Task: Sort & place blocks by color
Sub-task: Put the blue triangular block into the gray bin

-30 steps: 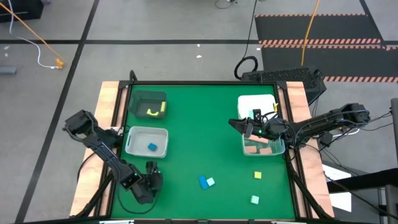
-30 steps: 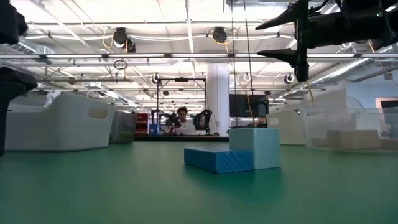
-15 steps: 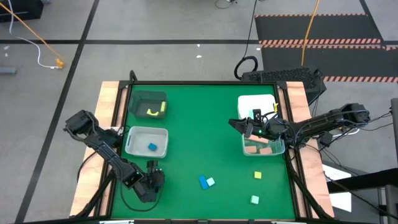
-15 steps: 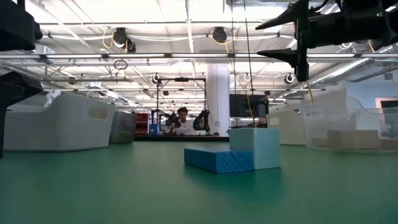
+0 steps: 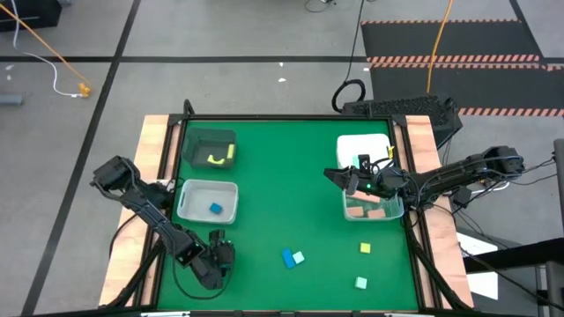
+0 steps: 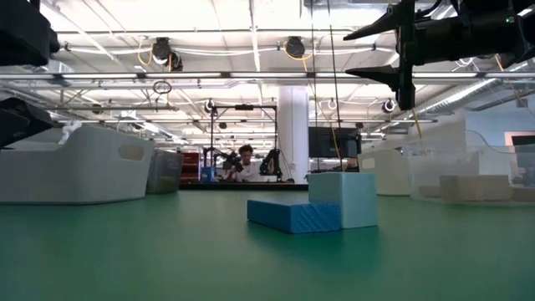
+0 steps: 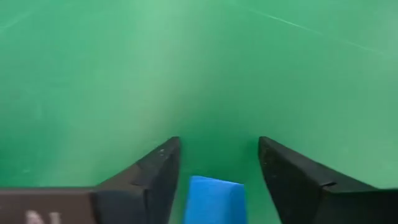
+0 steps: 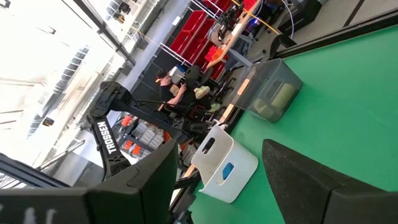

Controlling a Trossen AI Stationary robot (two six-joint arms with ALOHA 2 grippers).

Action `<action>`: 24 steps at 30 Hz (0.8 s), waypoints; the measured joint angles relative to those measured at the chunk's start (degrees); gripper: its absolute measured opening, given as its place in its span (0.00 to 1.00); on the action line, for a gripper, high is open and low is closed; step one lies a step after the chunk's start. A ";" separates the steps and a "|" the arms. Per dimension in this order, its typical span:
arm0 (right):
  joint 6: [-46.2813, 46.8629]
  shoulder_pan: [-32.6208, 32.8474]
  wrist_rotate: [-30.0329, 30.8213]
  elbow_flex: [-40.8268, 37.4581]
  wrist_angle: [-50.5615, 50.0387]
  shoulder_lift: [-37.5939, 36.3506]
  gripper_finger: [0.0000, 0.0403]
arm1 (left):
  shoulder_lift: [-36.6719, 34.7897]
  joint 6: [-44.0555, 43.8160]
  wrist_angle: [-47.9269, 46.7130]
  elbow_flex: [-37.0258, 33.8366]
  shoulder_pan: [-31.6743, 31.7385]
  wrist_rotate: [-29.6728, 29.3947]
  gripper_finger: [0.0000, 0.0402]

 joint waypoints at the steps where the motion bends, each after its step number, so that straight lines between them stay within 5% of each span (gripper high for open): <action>1: 0.00 -0.01 -0.01 0.00 0.00 0.02 0.56 | 0.04 1.26 0.04 0.37 -0.04 0.45 0.57; 10: 0.00 0.00 0.00 0.00 0.00 0.01 0.56 | 0.04 0.18 -13.76 3.97 -1.34 1.68 0.69; 19: 0.00 0.00 -0.02 0.00 0.01 0.00 0.56 | -0.01 -0.47 -13.34 4.05 -2.81 2.20 0.60; 24: 0.00 0.00 -0.02 0.00 0.02 0.00 0.56 | -0.01 -0.47 -13.55 3.98 -2.26 2.19 0.46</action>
